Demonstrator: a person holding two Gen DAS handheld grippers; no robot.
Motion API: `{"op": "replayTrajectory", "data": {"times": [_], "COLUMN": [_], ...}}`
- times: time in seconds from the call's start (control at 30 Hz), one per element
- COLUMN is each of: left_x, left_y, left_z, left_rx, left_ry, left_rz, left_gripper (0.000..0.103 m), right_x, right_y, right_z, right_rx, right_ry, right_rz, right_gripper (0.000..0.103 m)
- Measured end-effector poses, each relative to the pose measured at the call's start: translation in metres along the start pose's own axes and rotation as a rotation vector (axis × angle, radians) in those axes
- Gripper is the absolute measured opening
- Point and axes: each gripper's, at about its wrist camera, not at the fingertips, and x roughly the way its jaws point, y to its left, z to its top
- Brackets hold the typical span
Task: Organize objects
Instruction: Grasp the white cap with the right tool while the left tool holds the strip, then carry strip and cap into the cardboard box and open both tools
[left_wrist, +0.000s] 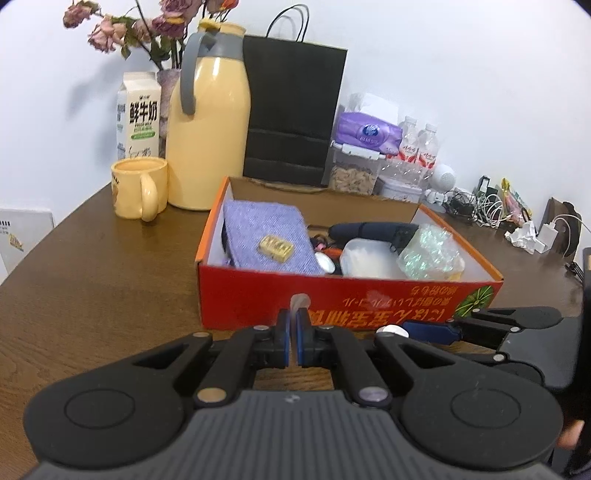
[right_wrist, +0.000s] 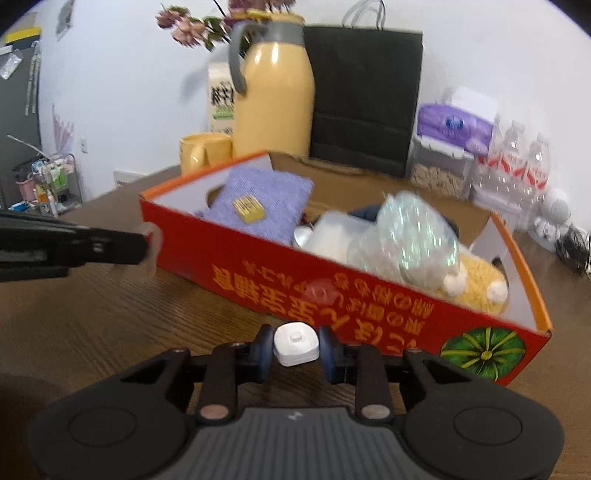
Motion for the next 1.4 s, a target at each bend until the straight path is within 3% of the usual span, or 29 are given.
{"op": "replayTrajectory", "data": {"times": [0.23,0.43,0.77,1.07,1.1,1.13,1.17,1.2,1.23,1.27,1.33,1.4], "left_x": [-0.005,0.001,0.048,0.083,0.085,0.087,0.087,0.087,0.086,0.083,0.078,0.070], "left_y": [-0.016,-0.026,-0.026,-0.015,-0.014,-0.012,-0.010,-0.009,-0.009,-0.009,-0.008,-0.008], "left_z": [0.029,0.064,0.084,0.089,0.088,0.087,0.087,0.087,0.087,0.087,0.088,0.088], "left_rx": [0.036,0.040,0.019,0.032,0.032,0.031,0.028,0.026,0.027,0.028,0.026,0.014], "left_ry": [-0.074,-0.142,-0.114,-0.078,-0.075,-0.073,-0.076,-0.087,-0.100,-0.115,-0.137,-0.176], "left_rz": [-0.011,-0.009,0.016,0.063,0.072,0.079,0.087,0.101,0.117,0.129,0.141,0.159], "left_gripper": [0.004,0.004,0.005,0.007,0.013,0.028,0.039,0.057,0.070,0.076,0.102,0.103], "right_x": [-0.038,-0.044,-0.007,0.026,0.027,0.028,0.029,0.029,0.028,0.027,0.026,0.022], "right_y": [0.006,-0.007,-0.030,-0.047,-0.048,-0.050,-0.051,-0.052,-0.053,-0.054,-0.056,-0.058], "right_z": [0.030,0.061,0.086,0.087,0.086,0.085,0.084,0.084,0.083,0.082,0.082,0.081], "right_rx": [-0.044,-0.046,-0.008,0.023,0.027,0.035,0.042,0.043,0.043,0.044,0.049,0.060], "right_ry": [-0.144,-0.217,-0.222,-0.174,-0.173,-0.171,-0.170,-0.170,-0.173,-0.178,-0.182,-0.188], "right_rz": [-0.008,-0.047,-0.071,-0.089,-0.093,-0.094,-0.096,-0.101,-0.107,-0.112,-0.123,-0.133], "right_gripper": [0.026,0.026,0.026,0.026,0.027,0.032,0.042,0.048,0.061,0.071,0.083,0.094]}}
